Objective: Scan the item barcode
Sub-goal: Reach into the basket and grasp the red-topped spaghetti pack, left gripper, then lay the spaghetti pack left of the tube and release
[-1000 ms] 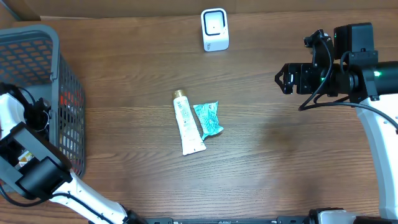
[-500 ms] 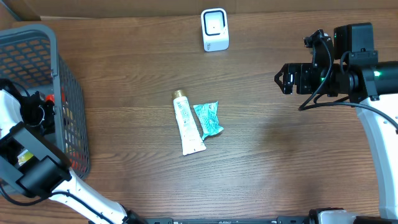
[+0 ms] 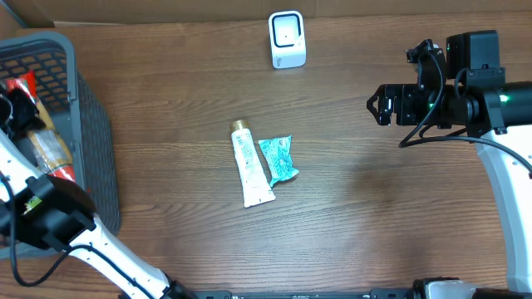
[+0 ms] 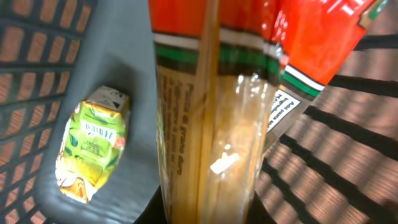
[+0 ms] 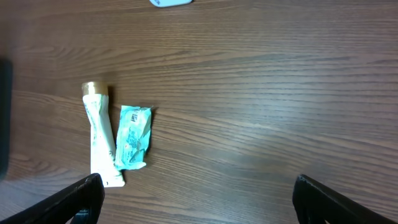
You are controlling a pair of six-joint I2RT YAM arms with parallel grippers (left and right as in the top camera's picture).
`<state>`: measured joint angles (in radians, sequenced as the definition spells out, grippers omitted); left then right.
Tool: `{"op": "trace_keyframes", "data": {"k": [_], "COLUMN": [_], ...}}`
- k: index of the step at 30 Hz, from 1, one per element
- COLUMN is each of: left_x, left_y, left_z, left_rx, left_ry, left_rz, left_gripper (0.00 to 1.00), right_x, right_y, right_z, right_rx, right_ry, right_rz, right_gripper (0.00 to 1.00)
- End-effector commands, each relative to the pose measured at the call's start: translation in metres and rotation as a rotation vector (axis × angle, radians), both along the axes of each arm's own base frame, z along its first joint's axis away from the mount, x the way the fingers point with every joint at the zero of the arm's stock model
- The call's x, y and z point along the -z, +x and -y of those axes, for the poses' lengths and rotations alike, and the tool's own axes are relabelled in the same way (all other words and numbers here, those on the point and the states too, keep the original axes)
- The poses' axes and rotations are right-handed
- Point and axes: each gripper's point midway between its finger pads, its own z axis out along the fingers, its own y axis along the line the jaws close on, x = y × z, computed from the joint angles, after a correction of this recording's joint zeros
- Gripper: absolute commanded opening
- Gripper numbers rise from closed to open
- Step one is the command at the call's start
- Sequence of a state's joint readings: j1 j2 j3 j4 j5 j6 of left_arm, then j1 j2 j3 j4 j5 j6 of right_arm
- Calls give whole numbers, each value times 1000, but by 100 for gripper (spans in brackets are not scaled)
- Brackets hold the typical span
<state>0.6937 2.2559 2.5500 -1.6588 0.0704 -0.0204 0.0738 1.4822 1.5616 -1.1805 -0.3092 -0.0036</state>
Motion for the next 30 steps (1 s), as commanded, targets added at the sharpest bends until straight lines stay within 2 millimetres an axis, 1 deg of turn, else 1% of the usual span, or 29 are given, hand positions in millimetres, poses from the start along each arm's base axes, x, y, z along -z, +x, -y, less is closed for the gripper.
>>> {"op": "trace_keyframes", "data": {"k": [1, 2, 3, 5, 7, 8, 9, 11, 13, 14, 16, 17, 18, 20, 21, 22, 24, 25, 26, 27, 30], "left_x": [-75, -88, -111, -146, -181, -195, -220, -246, -270, -278, -282, -281, -278, -265, -254, -246, -212, -188, -172, -150, -96], "left_y": [19, 20, 22, 21, 17, 14, 7, -1, -13, -18, -21, -17, -11, 2, 8, 12, 23, 27, 28, 28, 25], "left_z": [21, 24, 31, 43, 59, 66, 80, 98, 122, 136, 156, 178, 194, 228, 242, 251, 272, 284, 289, 296, 313], "left_rx": [59, 66, 80, 101, 125, 134, 152, 170, 189, 199, 225, 266, 309, 355, 368, 377, 363, 337, 316, 289, 257], "left_ry": [129, 158, 200, 259, 318, 343, 381, 413, 426, 419, 393, 348, 311, 206, 167, 146, 108, 94, 91, 96, 121], "left_rz": [182, 210, 269, 355, 443, 477, 540, 611, 685, 711, 732, 744, 748, 729, 700, 672, 554, 469, 410, 333, 162], "left_gripper": [4, 4, 4, 4, 4, 4, 4, 4, 4, 4, 4, 4, 4, 4, 4, 4, 4, 4, 4, 4, 4], "right_x": [-8, -8, -8, -8, -8, -8, -8, -8, -8, -8, -8, -9, -10, -10, -10, -10, -10, -9, -10, -10, -10], "right_y": [3, 3, 3, 3, 3, 4, 4, 4, 4, 4, 4, 5, 6, 7, 7, 7, 6, 6, 6, 6, 7], "right_z": [-1, -1, -1, -1, -1, -1, -1, -1, -1, -1, -1, -2, -2, -2, -2, -2, -2, -2, -2, -2, -2], "right_rx": [-4, -4, -4, -4, -4, -4, -4, -4, -4, -4, -4, -4, -4, -4, -4, -4, -4, -4, -4, -4, -4], "right_ry": [1, 1, 1, 1, 1, 1, 1, 1, 1, 1, 1, 1, 2, 2, 2, 2, 2, 2, 2, 2, 2], "right_rz": [25, 25, 25, 25, 25, 26, 26, 26, 26, 26, 29, 34, 38, 44, 44, 42, 39, 37, 38, 39, 41], "right_gripper": [97, 97, 97, 97, 98, 98, 98, 98, 98, 98, 98, 98, 98, 98, 98, 98, 98, 98, 98, 98, 98]}}
